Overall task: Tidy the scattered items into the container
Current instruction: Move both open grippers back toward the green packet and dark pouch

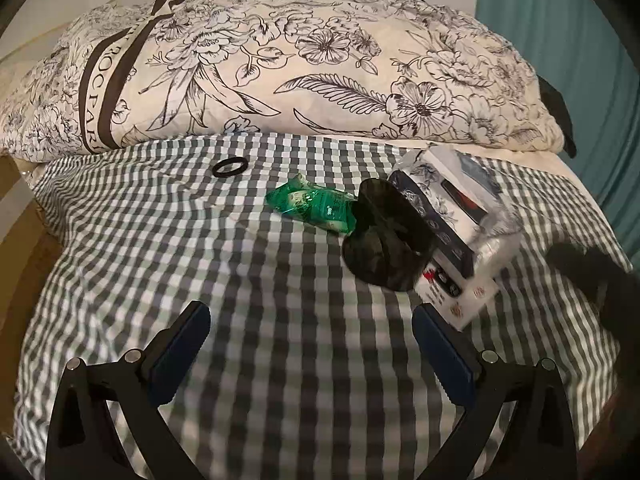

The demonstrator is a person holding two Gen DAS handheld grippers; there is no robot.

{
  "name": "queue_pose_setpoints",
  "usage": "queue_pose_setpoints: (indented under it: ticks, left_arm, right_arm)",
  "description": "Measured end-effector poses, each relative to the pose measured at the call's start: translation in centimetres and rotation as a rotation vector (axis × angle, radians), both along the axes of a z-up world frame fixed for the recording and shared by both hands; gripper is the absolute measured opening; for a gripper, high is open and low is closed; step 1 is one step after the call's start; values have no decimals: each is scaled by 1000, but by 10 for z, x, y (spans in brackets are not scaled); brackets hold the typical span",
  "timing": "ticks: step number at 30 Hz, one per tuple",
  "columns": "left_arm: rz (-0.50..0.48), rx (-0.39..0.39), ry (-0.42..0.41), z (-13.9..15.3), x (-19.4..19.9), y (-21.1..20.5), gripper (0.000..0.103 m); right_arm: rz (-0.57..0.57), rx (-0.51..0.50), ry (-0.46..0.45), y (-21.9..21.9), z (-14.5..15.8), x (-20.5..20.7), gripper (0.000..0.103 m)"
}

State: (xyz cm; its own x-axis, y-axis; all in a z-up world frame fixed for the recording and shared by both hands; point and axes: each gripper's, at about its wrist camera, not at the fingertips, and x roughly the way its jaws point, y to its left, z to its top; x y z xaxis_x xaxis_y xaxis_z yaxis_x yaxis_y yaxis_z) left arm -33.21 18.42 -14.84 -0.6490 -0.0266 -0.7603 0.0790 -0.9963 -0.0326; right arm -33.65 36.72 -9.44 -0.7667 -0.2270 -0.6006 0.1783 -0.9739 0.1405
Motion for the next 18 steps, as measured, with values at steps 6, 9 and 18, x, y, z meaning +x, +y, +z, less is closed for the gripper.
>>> queue_pose_setpoints:
  ticks: [6, 9, 18]
  left_arm:
    - [-7, -53, 57, -9, -10, 15, 103]
    - [23, -32, 73, -12, -21, 19, 103]
    - [54, 29, 15, -25, -50, 25, 103]
  right_arm:
    - [-7, -3, 58, 3, -19, -38, 91]
    - [13, -68, -12, 14, -33, -54, 90]
    - [23, -22, -50, -2, -42, -70, 89]
